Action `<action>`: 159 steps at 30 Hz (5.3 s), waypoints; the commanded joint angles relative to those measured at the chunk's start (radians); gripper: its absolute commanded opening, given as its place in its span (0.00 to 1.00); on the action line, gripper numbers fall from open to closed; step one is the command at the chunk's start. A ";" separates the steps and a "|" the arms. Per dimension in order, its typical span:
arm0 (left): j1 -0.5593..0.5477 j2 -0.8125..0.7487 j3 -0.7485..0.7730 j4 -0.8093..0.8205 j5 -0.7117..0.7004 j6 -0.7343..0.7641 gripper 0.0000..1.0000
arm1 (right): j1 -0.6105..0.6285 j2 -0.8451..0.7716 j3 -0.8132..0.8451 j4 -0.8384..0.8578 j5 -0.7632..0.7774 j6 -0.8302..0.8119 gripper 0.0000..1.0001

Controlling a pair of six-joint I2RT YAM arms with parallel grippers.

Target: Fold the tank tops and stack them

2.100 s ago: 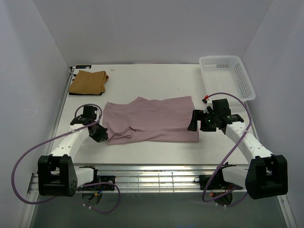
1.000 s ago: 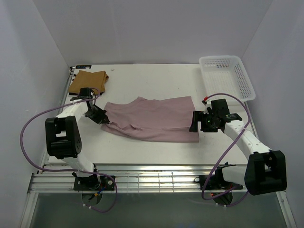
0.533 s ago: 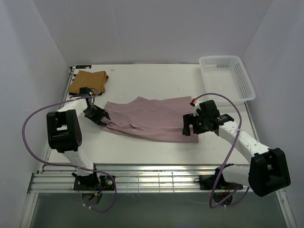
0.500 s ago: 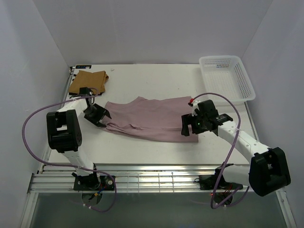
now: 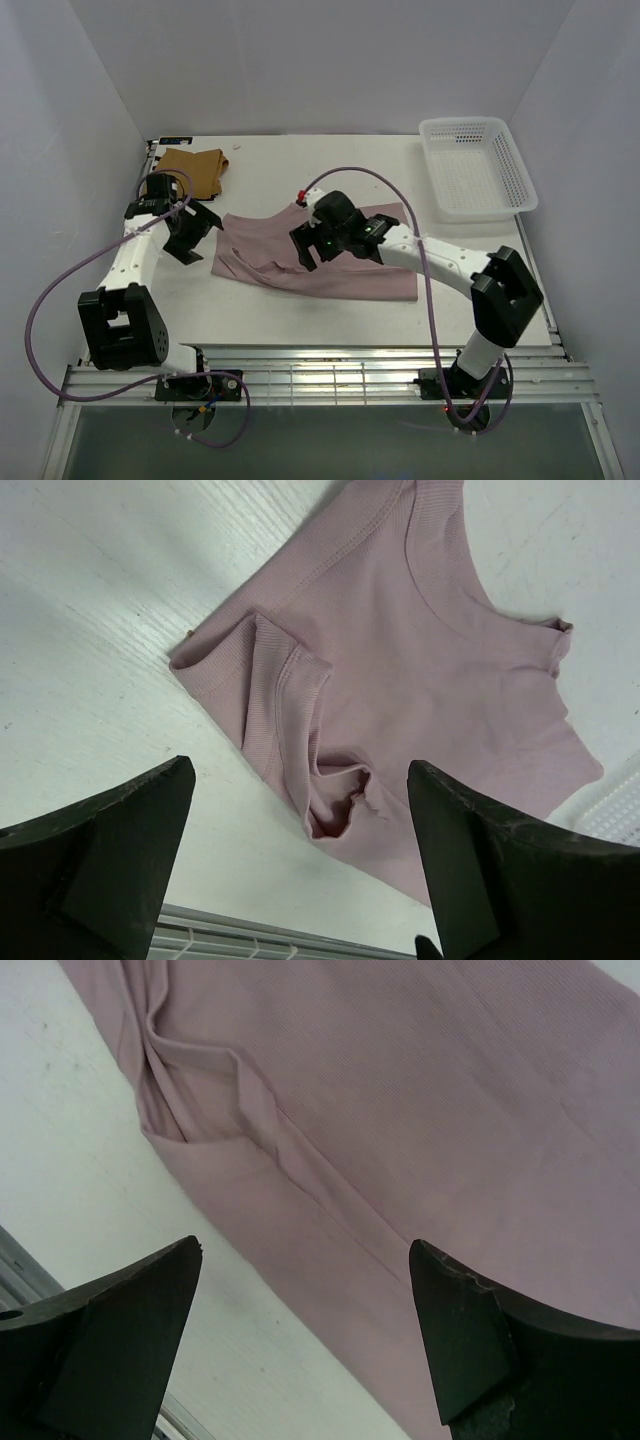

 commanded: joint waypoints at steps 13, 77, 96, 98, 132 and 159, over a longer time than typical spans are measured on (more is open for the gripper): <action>0.003 -0.111 -0.207 0.212 0.137 0.045 0.98 | 0.149 0.523 0.534 -0.204 0.286 0.057 0.90; -0.070 -0.026 -0.123 0.240 0.118 0.026 0.98 | -0.200 -0.147 -0.225 -0.063 -0.070 0.044 0.90; -0.175 0.172 -0.206 0.252 -0.050 0.008 0.98 | -0.493 -0.158 -0.639 0.110 -0.268 0.144 0.90; -0.160 0.140 -0.233 0.245 -0.058 0.012 0.98 | -0.493 -0.193 -0.710 0.115 -0.273 0.164 0.90; -0.382 0.366 0.361 0.203 0.077 0.251 0.98 | -0.487 -0.172 -0.058 -0.061 -0.017 0.069 0.90; -0.454 0.618 0.438 0.179 0.005 0.342 0.00 | -0.509 0.073 0.062 -0.084 0.089 0.057 0.90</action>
